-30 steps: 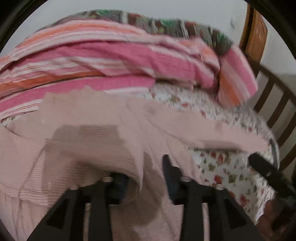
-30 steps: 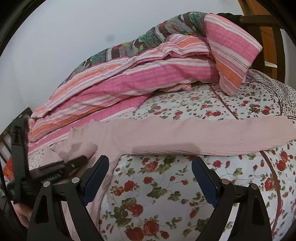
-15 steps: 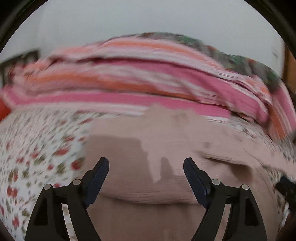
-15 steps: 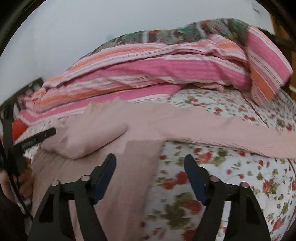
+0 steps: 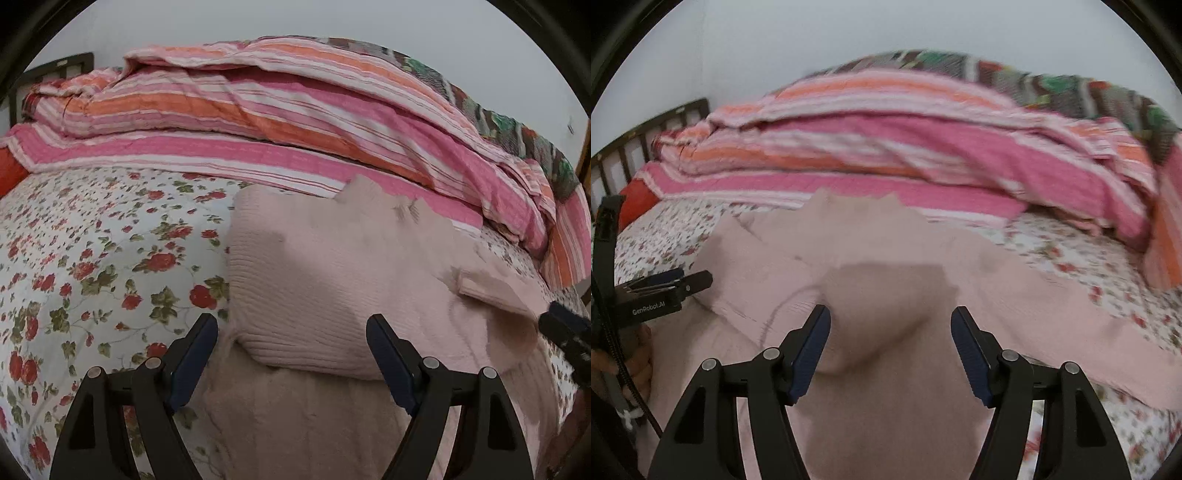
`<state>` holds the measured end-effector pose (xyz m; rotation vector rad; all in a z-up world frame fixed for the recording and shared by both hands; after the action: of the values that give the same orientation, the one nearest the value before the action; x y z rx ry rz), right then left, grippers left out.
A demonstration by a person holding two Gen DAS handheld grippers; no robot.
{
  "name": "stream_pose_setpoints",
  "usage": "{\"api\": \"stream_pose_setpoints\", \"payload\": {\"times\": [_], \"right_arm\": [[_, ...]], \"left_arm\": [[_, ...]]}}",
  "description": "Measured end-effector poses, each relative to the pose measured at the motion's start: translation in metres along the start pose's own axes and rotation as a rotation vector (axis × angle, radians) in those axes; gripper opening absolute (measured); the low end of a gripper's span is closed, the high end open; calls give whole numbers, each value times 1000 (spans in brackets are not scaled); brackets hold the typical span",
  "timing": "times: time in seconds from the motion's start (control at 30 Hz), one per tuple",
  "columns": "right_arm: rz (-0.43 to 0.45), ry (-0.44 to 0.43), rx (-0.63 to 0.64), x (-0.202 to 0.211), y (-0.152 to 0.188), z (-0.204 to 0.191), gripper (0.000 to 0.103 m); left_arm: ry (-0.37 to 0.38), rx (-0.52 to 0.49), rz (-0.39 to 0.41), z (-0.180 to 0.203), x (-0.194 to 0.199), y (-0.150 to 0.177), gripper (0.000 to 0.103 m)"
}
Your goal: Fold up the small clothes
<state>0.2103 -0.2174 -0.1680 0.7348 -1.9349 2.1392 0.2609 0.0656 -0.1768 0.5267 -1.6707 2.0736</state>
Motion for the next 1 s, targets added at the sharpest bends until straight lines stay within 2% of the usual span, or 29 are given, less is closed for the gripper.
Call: {"api": "stream_pose_setpoints", "payload": {"times": [0.07, 0.1, 0.13, 0.2, 0.27, 0.3, 0.47, 0.6, 0.67, 0.7, 0.73, 0.8, 0.83, 0.87, 0.9, 1.0], "right_arm": [[-33, -2, 40, -18, 2, -12, 67], [-62, 40, 75, -30, 5, -17, 65], [-90, 105, 100, -39, 9, -19, 57], [-101, 144, 68, -40, 14, -8, 39], [-86, 120, -29, -31, 15, 13, 42], [-85, 115, -84, -26, 14, 27, 47], [-76, 130, -117, -14, 14, 58, 48], [-77, 181, -126, -15, 17, 80, 48], [-92, 164, -158, -18, 23, 91, 39], [-109, 153, -175, -22, 27, 96, 28], [-119, 152, -181, -24, 28, 98, 18], [-109, 137, -175, -23, 28, 101, 11], [-101, 118, -177, -21, 27, 101, 5], [-90, 87, -184, -21, 24, 101, 5], [-65, 62, -190, -18, 19, 100, 4], [0, 29, -199, -13, 5, 100, 4]], "left_arm": [[3, 25, -9, -4, -3, -1, 82], [3, 47, -16, -8, -5, -1, 82], [6, 59, -22, -10, -7, -1, 82], [17, 88, -30, -15, -9, -1, 82], [26, 99, -25, -17, -9, -1, 82], [25, 99, -23, -16, -9, 0, 82], [39, 98, -26, -13, -13, -3, 82], [53, 140, -33, -19, -21, -11, 80], [59, 161, -33, -22, -25, -12, 79], [60, 173, -29, -22, -28, -14, 77], [58, 176, -28, -21, -30, -15, 70], [57, 178, -32, -18, -35, -17, 54], [54, 178, -32, -17, -37, -17, 42], [50, 177, -28, -16, -38, -17, 25], [56, 178, -14, -16, -39, -19, 18], [69, 228, 57, -26, -31, -24, 15]]}}
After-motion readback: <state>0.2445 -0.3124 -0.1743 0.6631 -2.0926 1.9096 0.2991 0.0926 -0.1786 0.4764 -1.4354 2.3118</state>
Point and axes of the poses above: each gripper's, at about its wrist camera, not at the fingertips, and x roughly against the way its jaws point, z to its right, y to its underside, the point moved 1 cm from there along -x, roughly the way its jaws point, and after that the axes turned 12 degrees about z, right-handed, at the moved point
